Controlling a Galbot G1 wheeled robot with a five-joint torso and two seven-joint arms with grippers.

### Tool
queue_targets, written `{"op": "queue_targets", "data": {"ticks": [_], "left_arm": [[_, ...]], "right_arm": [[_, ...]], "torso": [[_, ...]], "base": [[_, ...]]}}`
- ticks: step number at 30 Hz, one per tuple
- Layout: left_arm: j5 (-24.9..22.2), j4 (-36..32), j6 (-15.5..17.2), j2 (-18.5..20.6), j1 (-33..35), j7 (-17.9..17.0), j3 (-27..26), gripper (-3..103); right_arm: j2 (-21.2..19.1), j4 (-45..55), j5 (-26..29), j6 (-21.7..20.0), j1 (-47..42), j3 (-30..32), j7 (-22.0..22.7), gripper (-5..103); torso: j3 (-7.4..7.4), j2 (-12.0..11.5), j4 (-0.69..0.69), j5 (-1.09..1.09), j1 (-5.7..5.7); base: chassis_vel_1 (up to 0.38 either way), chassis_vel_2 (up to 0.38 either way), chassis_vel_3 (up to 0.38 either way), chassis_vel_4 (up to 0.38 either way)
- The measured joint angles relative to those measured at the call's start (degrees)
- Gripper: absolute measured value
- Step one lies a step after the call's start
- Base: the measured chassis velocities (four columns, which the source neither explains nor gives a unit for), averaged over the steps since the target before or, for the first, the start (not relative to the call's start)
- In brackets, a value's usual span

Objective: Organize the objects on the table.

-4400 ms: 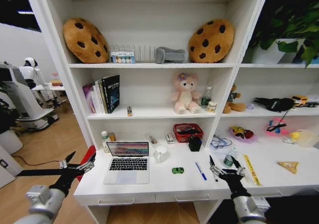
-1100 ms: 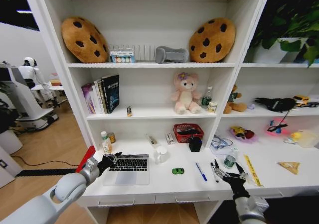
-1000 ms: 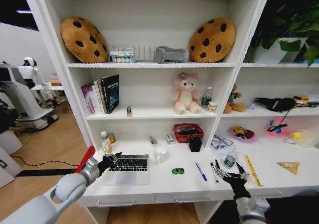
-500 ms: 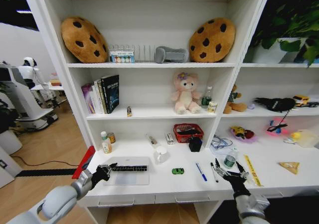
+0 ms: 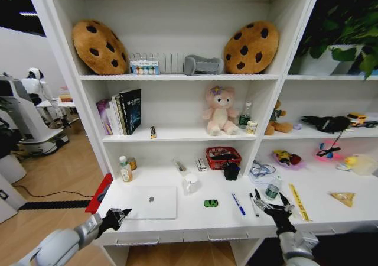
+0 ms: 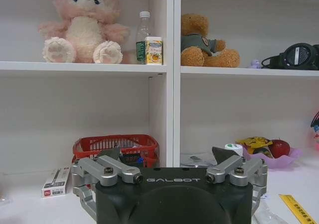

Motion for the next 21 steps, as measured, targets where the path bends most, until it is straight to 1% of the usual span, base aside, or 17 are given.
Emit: {"op": "queue_targets", "data": {"ticks": [1, 2, 3, 4, 5, 6, 7, 8, 9, 11, 12, 14, 15, 16, 18, 19, 21], "left_arm": [[0.0, 0.0, 0.0, 0.0, 0.0, 0.0, 0.0, 0], [-1.41, 0.31, -0.66, -1.58, -0.51, -4.2, 0.35, 0], [-4.58, 0.35, -1.08, -3.84, -1.53, -9.25, 0.41, 0], [-4.58, 0.35, -1.08, -3.84, -1.53, -9.25, 0.41, 0], [-7.58, 0.22, -1.51, -5.7, -2.71, -12.85, 0.0, 0], [-9.64, -0.04, -1.7, -6.96, -3.62, -15.13, -0.7, 0], [-9.64, -0.04, -1.7, -6.96, -3.62, -15.13, -0.7, 0], [-12.54, -0.54, -1.75, -8.32, -4.75, -18.07, -2.11, 0], [-12.54, -0.54, -1.75, -8.32, -4.75, -18.07, -2.11, 0], [-16.91, -1.89, -1.62, -9.51, -6.3, -23.02, -5.88, 0], [-16.91, -1.89, -1.62, -9.51, -6.3, -23.02, -5.88, 0], [-22.24, -4.01, -0.78, -9.85, -7.12, -27.7, -11.03, -3], [-24.43, -4.86, -0.4, -9.94, -7.16, -29.2, -12.75, 3], [-24.43, -4.86, -0.4, -9.94, -7.16, -29.2, -12.75, 3], [-27.81, -6.65, 0.39, -10.38, -6.68, -31.2, -15.25, 13], [-27.81, -6.65, 0.39, -10.38, -6.68, -31.2, -15.25, 13], [-28.37, -8.51, 0.78, -11.38, -5.72, -31.91, -16.07, 24]], "right_arm": [[0.0, 0.0, 0.0, 0.0, 0.0, 0.0, 0.0, 100], [0.0, 0.03, 0.0, 0.0, -0.06, -0.03, 0.03, 100], [-0.05, 0.21, 0.0, 0.0, -0.26, -0.1, 0.2, 100], [-0.05, 0.21, 0.0, 0.0, -0.26, -0.1, 0.2, 100], [-0.21, 0.44, 0.02, 0.0, -0.41, -0.19, 0.33, 100], [-0.38, 0.61, 0.06, 0.0, -0.48, -0.3, 0.42, 100], [-0.38, 0.61, 0.06, 0.0, -0.48, -0.3, 0.42, 100], [-0.67, 0.9, 0.13, -0.01, -0.49, -0.46, 0.59, 100], [-0.67, 0.9, 0.13, -0.01, -0.49, -0.46, 0.59, 100], [-1.31, 1.53, 0.17, -0.11, -0.54, -0.67, 0.63, 100], [-1.31, 1.53, 0.17, -0.11, -0.54, -0.67, 0.63, 100], [-1.54, 2.37, -0.17, -0.15, -0.91, -0.99, 0.56, 100], [-1.5, 2.68, -0.4, -0.16, -1.18, -1.08, 0.54, 100], [-1.5, 2.68, -0.4, -0.16, -1.18, -1.08, 0.54, 100], [-1.12, 3.27, -1.15, -0.17, -1.84, -1.33, 0.54, 100], [-1.12, 3.27, -1.15, -0.17, -1.84, -1.33, 0.54, 100], [-0.75, 3.58, -1.61, -0.09, -2.06, -1.66, 0.59, 100]], "torso": [[0.0, 0.0, 0.0, 0.0, 0.0], [0.0, 0.0, 0.0, 0.0, 0.0], [0.0, 0.0, -0.01, 0.0, 0.0], [0.0, 0.0, -0.01, 0.0, 0.0], [0.0, 0.0, -0.01, -0.01, 0.0], [0.0, 0.0, -0.02, -0.01, 0.0], [0.0, 0.0, -0.02, -0.01, 0.0], [0.0, 0.0, -0.03, 0.0, 0.0], [0.0, 0.0, -0.03, 0.0, 0.0], [0.01, 0.0, -0.02, 0.0, 0.0], [0.01, 0.0, -0.02, 0.0, 0.0], [0.01, 0.0, 0.0, 0.02, 0.01], [0.01, 0.0, 0.0, 0.02, 0.01], [0.01, 0.0, 0.0, 0.02, 0.01], [0.01, 0.0, -0.01, 0.01, 0.01], [0.01, 0.0, -0.01, 0.01, 0.01], [0.01, 0.0, -0.01, 0.0, 0.0]], "base": [[0.0, 0.0, 0.0, 0.0], [0.0, 0.0, 0.0, 0.0], [0.0, 0.0, 0.0, 0.0], [0.0, 0.0, 0.0, 0.0], [0.0, 0.0, 0.0, 0.0], [0.0, 0.0, 0.0, 0.0], [0.0, 0.0, 0.0, 0.0], [0.0, 0.0, 0.0, 0.0], [0.0, 0.0, 0.0, 0.0], [0.0, 0.0, 0.0, 0.0], [0.0, 0.0, 0.0, 0.0], [0.0, 0.0, 0.0, 0.0], [0.0, 0.0, 0.0, 0.0], [0.0, 0.0, 0.0, 0.0], [0.0, 0.0, 0.0, 0.0], [0.0, 0.0, 0.0, 0.0], [0.0, 0.0, 0.0, 0.0]]}}
